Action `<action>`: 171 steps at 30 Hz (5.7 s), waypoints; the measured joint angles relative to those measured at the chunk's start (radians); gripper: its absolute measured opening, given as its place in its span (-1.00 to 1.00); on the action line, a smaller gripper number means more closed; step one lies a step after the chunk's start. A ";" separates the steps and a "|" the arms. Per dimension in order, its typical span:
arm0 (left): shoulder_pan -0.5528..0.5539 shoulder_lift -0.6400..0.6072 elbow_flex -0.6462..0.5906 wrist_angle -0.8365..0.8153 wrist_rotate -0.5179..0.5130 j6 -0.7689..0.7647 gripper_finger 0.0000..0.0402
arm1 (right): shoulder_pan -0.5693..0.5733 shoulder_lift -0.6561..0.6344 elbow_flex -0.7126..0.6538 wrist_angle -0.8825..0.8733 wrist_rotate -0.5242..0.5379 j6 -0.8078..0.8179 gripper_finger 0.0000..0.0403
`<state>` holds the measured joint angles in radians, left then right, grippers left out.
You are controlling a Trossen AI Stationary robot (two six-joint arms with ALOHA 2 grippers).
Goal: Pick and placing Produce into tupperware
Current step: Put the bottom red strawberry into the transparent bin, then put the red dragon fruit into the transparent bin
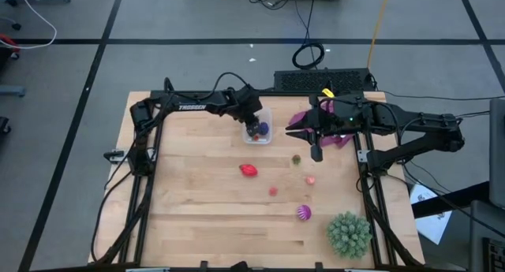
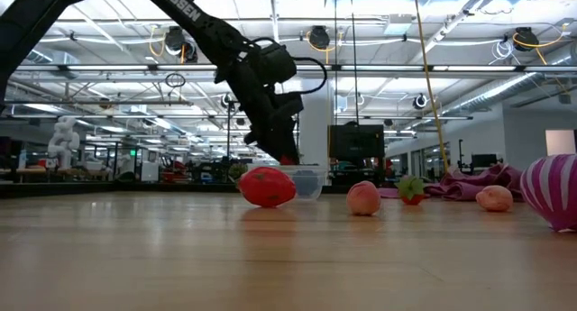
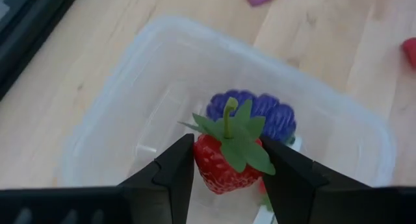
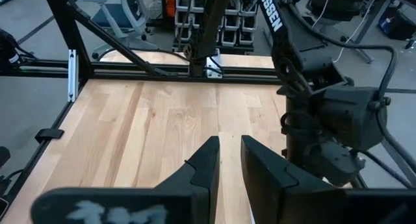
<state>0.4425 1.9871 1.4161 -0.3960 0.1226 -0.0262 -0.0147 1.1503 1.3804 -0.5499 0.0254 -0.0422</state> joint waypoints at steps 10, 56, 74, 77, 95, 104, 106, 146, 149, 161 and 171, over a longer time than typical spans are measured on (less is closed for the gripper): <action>-0.004 0.026 -0.001 -0.005 -0.041 0.006 -0.20 | 0.001 0.000 0.000 -0.003 0.000 0.003 -0.72; 0.008 0.041 -0.001 -0.019 -0.046 0.008 -0.17 | 0.002 0.000 0.000 -0.004 0.000 0.004 -0.72; 0.005 0.015 0.013 0.012 -0.046 0.004 0.14 | 0.002 0.000 0.000 -0.004 0.000 0.003 -0.72; 0.001 -0.023 0.061 -0.066 -0.053 0.018 0.11 | 0.002 0.000 0.000 -0.005 0.000 0.003 -0.72; -0.093 -0.529 0.096 -0.773 -0.264 -0.112 0.12 | 0.004 0.000 0.000 -0.144 -0.004 0.042 -0.72; -0.208 -0.760 -0.248 -0.745 -0.299 -0.337 0.12 | 0.053 0.022 -0.066 -0.122 -0.082 0.065 -0.72; -0.234 -0.791 -0.325 -0.712 -0.299 -0.371 0.12 | 0.064 0.028 -0.103 -0.077 -0.089 0.065 -0.72; -0.290 -0.828 -0.572 -0.559 -0.328 -0.324 0.12 | -0.006 0.698 0.176 0.013 -0.105 -0.009 0.04; -0.270 -0.828 -0.572 -0.611 -0.386 -0.317 0.12 | -0.006 0.726 0.177 0.002 -0.107 0.035 0.06; -0.199 -0.828 -0.572 -0.650 -0.465 -0.294 0.12 | -0.006 0.782 0.176 0.022 -0.179 0.135 0.19; -0.200 -0.828 -0.572 -0.650 -0.465 -0.290 0.12 | -0.006 0.830 0.177 0.062 -0.191 0.135 0.33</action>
<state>0.2428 1.1587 0.8444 -1.0458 -0.3428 -0.3164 -0.0204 1.9804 1.5569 -0.4877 -0.1651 0.0933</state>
